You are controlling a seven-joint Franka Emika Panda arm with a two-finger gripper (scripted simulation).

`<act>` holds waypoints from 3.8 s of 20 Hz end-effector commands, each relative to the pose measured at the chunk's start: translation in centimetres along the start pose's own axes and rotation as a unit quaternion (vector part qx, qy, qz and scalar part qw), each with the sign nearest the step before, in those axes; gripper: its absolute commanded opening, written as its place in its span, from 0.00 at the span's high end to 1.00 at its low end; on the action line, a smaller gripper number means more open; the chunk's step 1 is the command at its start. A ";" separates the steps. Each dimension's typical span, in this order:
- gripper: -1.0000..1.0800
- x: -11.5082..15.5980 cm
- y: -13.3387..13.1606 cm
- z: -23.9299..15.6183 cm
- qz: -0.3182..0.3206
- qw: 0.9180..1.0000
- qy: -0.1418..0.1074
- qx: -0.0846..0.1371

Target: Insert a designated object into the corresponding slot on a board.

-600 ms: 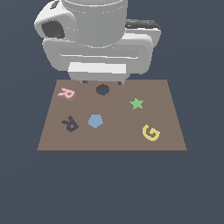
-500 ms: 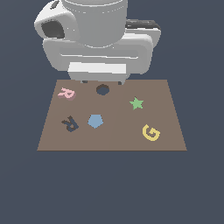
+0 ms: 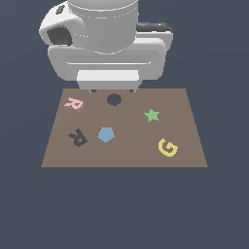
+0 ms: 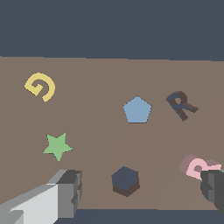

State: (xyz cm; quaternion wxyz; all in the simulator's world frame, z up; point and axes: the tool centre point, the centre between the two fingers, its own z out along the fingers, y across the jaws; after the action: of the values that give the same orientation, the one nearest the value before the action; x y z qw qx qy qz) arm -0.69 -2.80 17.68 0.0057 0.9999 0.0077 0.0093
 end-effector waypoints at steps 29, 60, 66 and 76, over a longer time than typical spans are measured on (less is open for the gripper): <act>0.04 -6.1 8.2 7.7 -0.364 0.931 -0.002 0.007; 0.04 -5.8 14.9 12.8 -0.572 0.820 -0.004 0.010; 0.04 -5.9 14.9 13.6 -0.571 0.821 -0.004 0.010; 1.00 -5.9 14.8 14.8 -0.572 0.820 -0.004 0.010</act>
State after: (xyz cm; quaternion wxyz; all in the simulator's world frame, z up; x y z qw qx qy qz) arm -6.07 -17.86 3.04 0.0000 0.8160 0.5780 -0.0001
